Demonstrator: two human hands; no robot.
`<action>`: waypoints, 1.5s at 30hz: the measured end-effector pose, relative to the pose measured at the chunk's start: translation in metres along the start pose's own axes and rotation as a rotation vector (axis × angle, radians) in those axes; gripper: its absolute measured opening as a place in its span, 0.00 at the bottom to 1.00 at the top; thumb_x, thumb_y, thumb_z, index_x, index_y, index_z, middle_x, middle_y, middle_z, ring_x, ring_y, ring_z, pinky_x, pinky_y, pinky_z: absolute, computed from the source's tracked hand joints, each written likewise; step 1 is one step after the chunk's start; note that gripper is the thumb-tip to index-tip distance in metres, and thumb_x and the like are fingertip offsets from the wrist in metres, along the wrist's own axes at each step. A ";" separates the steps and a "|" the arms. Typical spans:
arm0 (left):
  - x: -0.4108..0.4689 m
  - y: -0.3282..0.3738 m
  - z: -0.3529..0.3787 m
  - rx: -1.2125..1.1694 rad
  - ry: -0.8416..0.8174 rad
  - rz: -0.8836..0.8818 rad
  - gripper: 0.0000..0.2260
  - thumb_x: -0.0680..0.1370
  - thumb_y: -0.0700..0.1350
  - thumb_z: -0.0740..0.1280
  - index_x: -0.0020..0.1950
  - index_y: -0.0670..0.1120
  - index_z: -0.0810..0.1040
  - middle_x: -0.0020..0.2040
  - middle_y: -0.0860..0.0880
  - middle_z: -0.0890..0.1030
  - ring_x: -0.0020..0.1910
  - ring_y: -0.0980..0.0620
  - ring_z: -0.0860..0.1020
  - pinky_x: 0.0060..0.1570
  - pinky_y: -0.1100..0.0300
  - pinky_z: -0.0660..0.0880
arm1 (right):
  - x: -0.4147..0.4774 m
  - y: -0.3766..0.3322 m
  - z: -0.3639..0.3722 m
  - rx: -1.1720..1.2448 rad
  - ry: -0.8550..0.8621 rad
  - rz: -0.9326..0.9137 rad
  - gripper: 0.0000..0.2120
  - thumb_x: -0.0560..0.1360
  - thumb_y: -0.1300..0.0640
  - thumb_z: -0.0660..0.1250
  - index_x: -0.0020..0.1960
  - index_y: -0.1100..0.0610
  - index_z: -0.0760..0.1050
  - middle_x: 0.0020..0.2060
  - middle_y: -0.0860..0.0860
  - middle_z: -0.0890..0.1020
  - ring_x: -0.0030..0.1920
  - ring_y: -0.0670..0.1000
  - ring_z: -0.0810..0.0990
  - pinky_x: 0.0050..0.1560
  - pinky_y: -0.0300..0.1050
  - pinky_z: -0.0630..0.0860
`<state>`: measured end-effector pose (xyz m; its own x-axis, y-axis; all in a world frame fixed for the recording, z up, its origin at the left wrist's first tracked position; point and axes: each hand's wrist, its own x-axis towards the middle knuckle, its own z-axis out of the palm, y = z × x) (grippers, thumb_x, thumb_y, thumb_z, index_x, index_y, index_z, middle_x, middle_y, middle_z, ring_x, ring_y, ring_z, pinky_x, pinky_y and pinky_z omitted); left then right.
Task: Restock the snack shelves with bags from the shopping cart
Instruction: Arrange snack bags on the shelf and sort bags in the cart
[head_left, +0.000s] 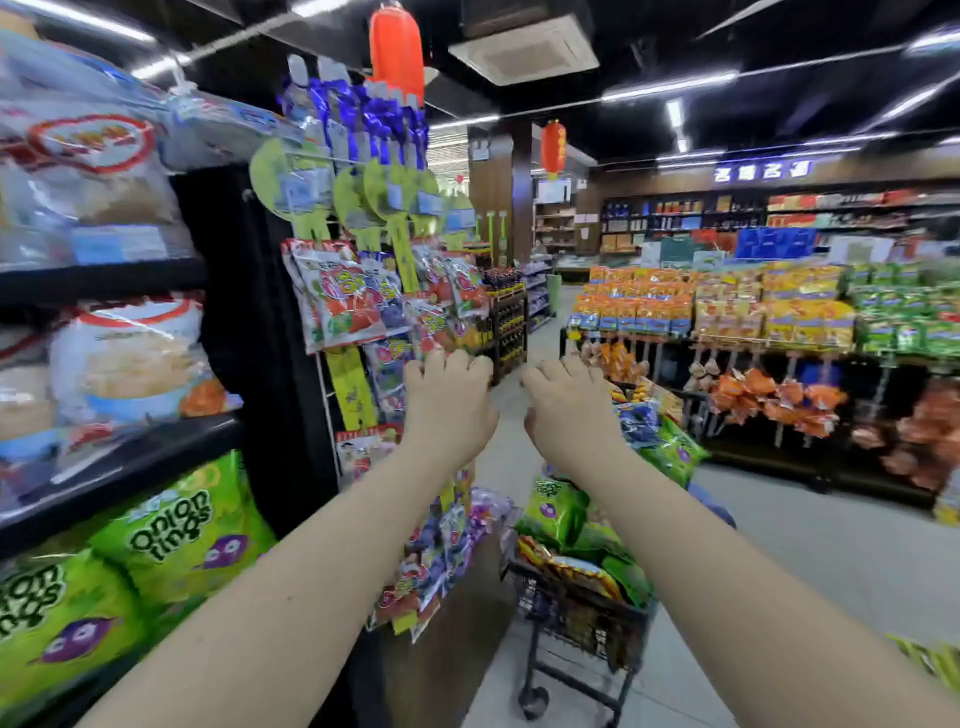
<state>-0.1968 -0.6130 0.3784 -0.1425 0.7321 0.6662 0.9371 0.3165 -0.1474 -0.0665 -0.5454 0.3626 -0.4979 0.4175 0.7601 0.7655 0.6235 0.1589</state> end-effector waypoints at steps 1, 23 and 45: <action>0.006 0.029 0.013 -0.040 -0.024 0.021 0.13 0.71 0.49 0.70 0.53 0.47 0.78 0.48 0.47 0.79 0.51 0.42 0.75 0.51 0.48 0.69 | -0.012 0.026 0.007 -0.019 -0.027 0.028 0.14 0.61 0.61 0.75 0.45 0.57 0.75 0.39 0.55 0.78 0.42 0.60 0.77 0.39 0.51 0.73; 0.130 0.411 0.324 -0.353 -0.330 0.178 0.14 0.72 0.50 0.66 0.57 0.50 0.77 0.52 0.49 0.79 0.55 0.43 0.75 0.55 0.47 0.68 | -0.141 0.418 0.269 -0.002 -0.316 0.307 0.10 0.57 0.61 0.71 0.39 0.56 0.78 0.34 0.54 0.79 0.37 0.60 0.78 0.32 0.48 0.75; 0.354 0.476 0.626 -0.569 -0.493 -0.289 0.14 0.75 0.51 0.68 0.60 0.53 0.77 0.55 0.50 0.79 0.58 0.45 0.73 0.56 0.49 0.68 | -0.002 0.618 0.606 0.356 -0.482 0.353 0.15 0.66 0.57 0.69 0.52 0.57 0.78 0.47 0.54 0.81 0.48 0.60 0.78 0.47 0.54 0.77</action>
<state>-0.0003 0.1741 0.0863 -0.4035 0.8923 0.2025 0.8416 0.2751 0.4648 0.1605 0.2396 0.0770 -0.4323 0.8306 0.3509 0.7754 0.5411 -0.3254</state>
